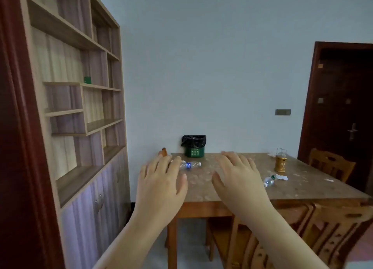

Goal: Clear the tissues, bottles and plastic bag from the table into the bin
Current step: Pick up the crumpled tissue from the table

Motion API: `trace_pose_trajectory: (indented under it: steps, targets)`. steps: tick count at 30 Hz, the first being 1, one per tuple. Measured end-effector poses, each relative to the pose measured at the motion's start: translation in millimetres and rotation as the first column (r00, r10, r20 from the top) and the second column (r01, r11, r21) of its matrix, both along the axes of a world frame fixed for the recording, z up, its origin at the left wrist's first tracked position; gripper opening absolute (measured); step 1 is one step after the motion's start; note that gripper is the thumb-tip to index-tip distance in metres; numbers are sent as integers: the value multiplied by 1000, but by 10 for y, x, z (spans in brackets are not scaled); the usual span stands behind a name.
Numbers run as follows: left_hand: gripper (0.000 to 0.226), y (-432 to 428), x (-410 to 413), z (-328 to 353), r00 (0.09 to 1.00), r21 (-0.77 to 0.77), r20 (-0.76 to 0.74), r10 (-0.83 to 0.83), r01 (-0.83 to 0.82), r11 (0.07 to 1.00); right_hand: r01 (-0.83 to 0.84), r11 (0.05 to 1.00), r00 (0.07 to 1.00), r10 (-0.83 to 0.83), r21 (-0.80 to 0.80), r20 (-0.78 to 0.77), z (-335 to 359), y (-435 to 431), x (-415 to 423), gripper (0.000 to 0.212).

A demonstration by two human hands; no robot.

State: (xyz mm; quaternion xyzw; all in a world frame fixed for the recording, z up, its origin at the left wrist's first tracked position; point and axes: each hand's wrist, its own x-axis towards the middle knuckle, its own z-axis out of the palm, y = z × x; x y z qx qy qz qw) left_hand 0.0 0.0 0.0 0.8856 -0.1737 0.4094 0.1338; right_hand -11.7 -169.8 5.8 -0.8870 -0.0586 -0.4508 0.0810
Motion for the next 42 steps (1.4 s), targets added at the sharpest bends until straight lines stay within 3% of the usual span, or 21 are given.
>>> trace_pose_trajectory:
  steps: [6,15,25,29,34,42]
  targets:
    - [39,403,265,-346,999,-13,-37,26,-26,1000,-26,1000,999,26,-12,-26,-243,371,204,39]
    - [49,591,781,-966,980,-21,-186,73,-79,997,-125,991,972,130,40,-193,-761,585,820,31]
    - [40,415,2187,-1256,964,-3,-249,98,-102,995,-127,985,963,150,115,-222,-1134,383,2257,34]
    - [47,305,2758,-1327,952,-28,-290,100,-113,993,-123,985,961,148,118,-233,-1227,310,2855,35]
    - [43,388,3318,-1465,940,-65,-325,102,-130,989,-111,984,938,149,138,-311,-1403,313,3477,38]
    - [47,678,4351,-1699,929,-88,-355,105,-145,986,-141,986,906,164,86,-391,-1584,637,4491,38]
